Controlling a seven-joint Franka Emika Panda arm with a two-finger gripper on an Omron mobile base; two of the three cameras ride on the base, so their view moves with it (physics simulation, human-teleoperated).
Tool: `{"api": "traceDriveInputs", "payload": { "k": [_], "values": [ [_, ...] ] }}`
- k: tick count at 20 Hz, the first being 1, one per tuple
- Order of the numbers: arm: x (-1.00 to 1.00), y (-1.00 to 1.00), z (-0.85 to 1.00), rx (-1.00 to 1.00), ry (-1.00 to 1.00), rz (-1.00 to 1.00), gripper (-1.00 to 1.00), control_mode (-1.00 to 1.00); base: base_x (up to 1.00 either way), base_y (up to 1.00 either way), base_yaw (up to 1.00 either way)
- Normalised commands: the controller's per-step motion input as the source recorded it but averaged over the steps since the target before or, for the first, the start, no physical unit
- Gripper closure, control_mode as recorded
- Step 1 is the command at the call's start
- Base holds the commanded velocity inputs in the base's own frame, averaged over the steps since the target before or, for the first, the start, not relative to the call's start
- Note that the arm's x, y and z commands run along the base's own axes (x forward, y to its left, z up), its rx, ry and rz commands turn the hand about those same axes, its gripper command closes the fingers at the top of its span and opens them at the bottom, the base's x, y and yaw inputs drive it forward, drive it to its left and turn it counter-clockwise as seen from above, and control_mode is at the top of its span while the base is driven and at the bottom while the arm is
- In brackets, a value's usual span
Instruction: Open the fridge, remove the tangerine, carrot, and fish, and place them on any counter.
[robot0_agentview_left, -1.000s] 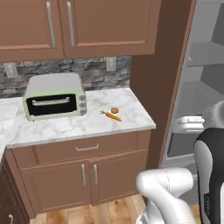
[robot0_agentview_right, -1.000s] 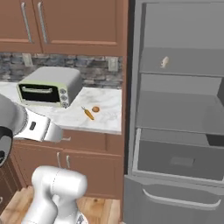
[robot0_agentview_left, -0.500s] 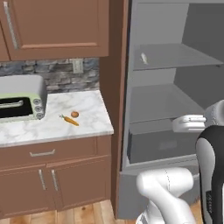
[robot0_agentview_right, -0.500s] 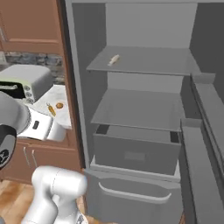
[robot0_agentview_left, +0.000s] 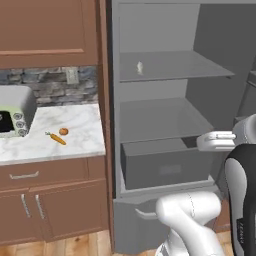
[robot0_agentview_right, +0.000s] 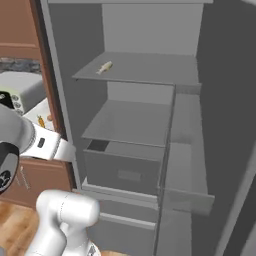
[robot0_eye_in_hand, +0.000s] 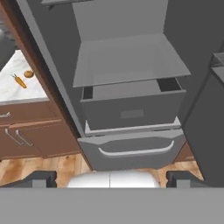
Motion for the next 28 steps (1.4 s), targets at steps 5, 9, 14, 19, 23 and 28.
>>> {"api": "traceDriveInputs", "payload": {
  "k": [5,9,14,19,23,28],
  "values": [
    [0.0,0.0,0.0,0.0,0.0,0.0,-1.0,1.0,0.03,-0.63,0.05],
    [0.0,0.0,0.0,0.0,0.0,0.0,-1.0,1.0,0.15,-0.36,0.0],
    [0.0,0.0,0.0,0.0,0.0,0.0,-1.0,1.0,0.55,0.02,0.0],
    [0.0,0.0,0.0,0.0,0.0,0.0,-1.0,1.0,0.68,0.16,0.0],
    [0.0,0.0,0.0,0.0,0.0,0.0,-1.0,1.0,0.49,0.23,0.0],
    [0.0,0.0,0.0,0.0,0.0,0.0,-1.0,1.0,0.09,0.0,0.0]
  ]
}}
